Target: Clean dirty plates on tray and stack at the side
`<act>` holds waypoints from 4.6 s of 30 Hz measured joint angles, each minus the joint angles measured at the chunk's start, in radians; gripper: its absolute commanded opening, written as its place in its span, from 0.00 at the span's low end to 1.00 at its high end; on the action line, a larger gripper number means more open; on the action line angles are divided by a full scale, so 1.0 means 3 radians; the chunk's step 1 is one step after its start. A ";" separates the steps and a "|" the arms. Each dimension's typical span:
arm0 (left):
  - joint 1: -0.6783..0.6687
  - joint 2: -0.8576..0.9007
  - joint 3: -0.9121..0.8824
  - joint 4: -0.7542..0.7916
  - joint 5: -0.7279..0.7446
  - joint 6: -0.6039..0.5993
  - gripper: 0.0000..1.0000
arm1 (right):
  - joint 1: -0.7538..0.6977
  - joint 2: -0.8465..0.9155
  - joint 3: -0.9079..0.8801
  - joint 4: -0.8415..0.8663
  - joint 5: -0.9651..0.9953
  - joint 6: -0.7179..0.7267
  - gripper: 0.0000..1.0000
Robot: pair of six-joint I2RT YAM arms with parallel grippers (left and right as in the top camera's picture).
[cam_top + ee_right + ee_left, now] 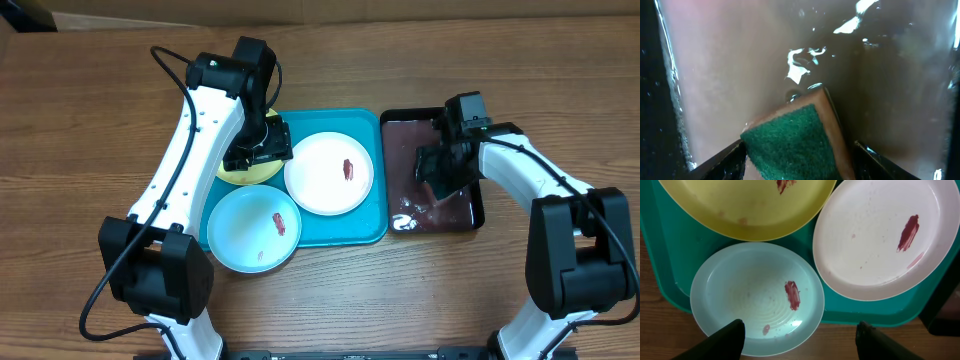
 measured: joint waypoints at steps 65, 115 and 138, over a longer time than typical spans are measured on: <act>0.0000 0.0000 -0.0001 -0.0020 0.0000 0.0000 0.75 | 0.0191 0.0000 0.0479 -0.1063 0.0170 0.0354 0.59; 0.0000 0.0000 -0.0001 -0.0034 0.0000 0.0000 0.73 | 0.0327 0.0000 0.0108 -0.0582 0.0637 0.0874 0.48; 0.0000 0.0000 -0.0001 -0.0034 0.0000 0.0000 0.73 | 0.0327 -0.0005 0.0587 -0.1123 0.0635 0.0628 0.04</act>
